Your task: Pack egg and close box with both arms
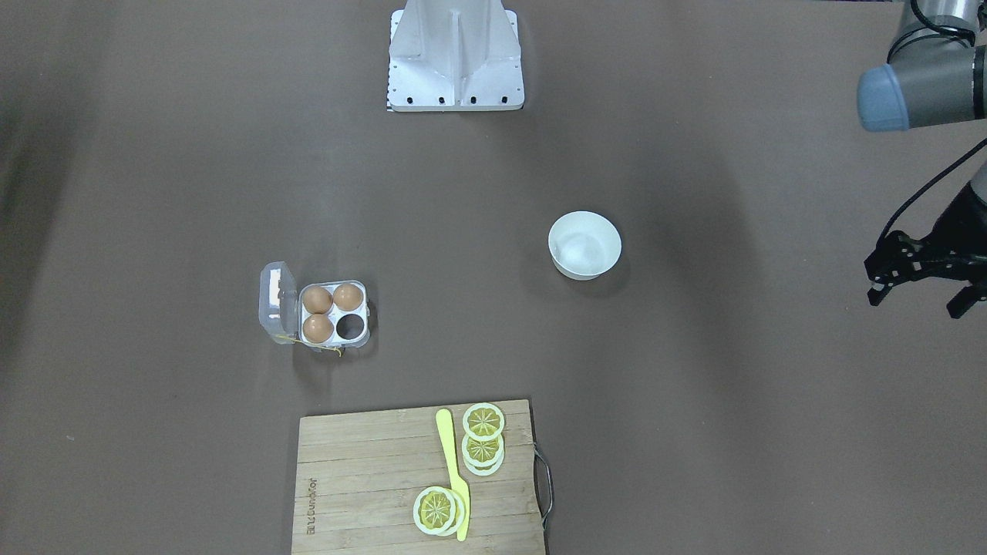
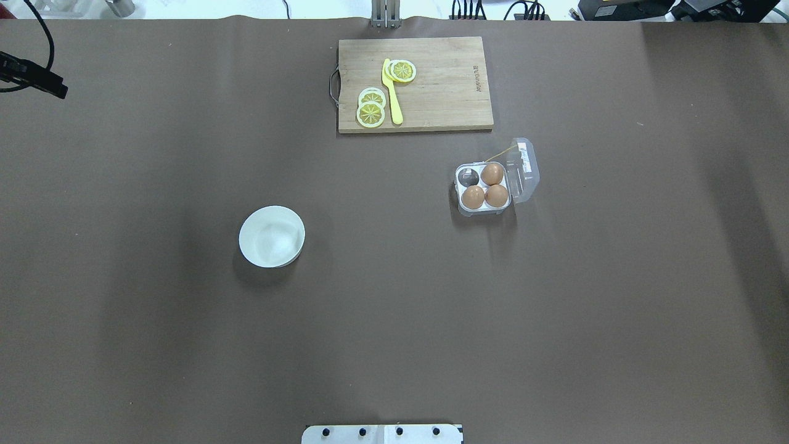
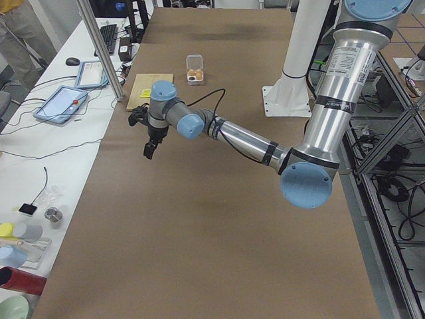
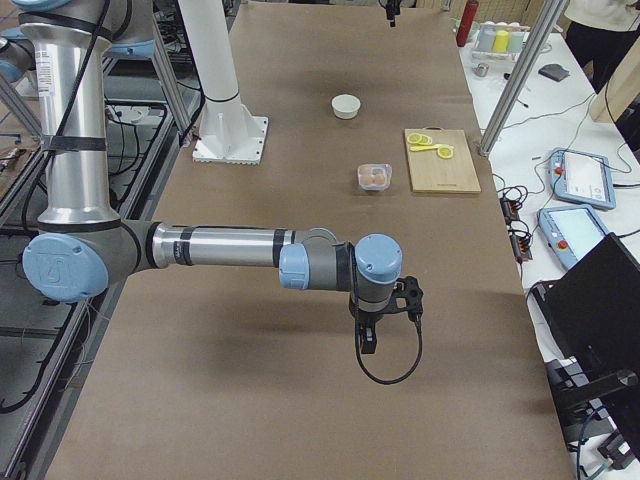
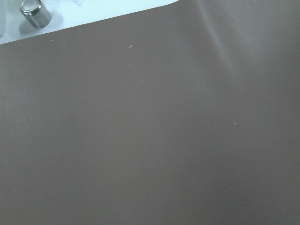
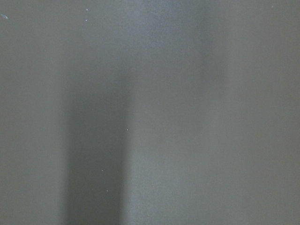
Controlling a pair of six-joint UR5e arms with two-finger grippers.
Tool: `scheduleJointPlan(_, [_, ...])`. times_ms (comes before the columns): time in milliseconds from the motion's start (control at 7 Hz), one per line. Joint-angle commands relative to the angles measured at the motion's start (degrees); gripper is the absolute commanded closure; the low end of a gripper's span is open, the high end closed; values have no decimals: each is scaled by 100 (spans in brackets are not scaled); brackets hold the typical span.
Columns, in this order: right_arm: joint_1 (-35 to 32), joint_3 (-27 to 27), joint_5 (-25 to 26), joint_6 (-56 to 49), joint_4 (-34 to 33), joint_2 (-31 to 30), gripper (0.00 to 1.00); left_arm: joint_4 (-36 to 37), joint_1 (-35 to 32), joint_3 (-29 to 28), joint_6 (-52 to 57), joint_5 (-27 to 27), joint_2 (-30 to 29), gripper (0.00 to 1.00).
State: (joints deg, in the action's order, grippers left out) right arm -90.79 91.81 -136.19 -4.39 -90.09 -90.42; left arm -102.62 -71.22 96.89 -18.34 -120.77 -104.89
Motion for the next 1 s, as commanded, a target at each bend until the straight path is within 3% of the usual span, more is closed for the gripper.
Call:
scheduleJointPlan(0, [0, -13, -651, 0, 0, -11, 1, 199, -469, -318, 1109, 1, 12, 3])
scheduleJointPlan(571, [9, -31, -1646, 87, 0, 59, 29, 129, -1112, -1145, 2307, -78, 74, 3])
scheduleJointPlan(857, [35, -49, -2032, 105, -9, 95, 49, 85, -1498, -1487, 2764, -550, 223, 3])
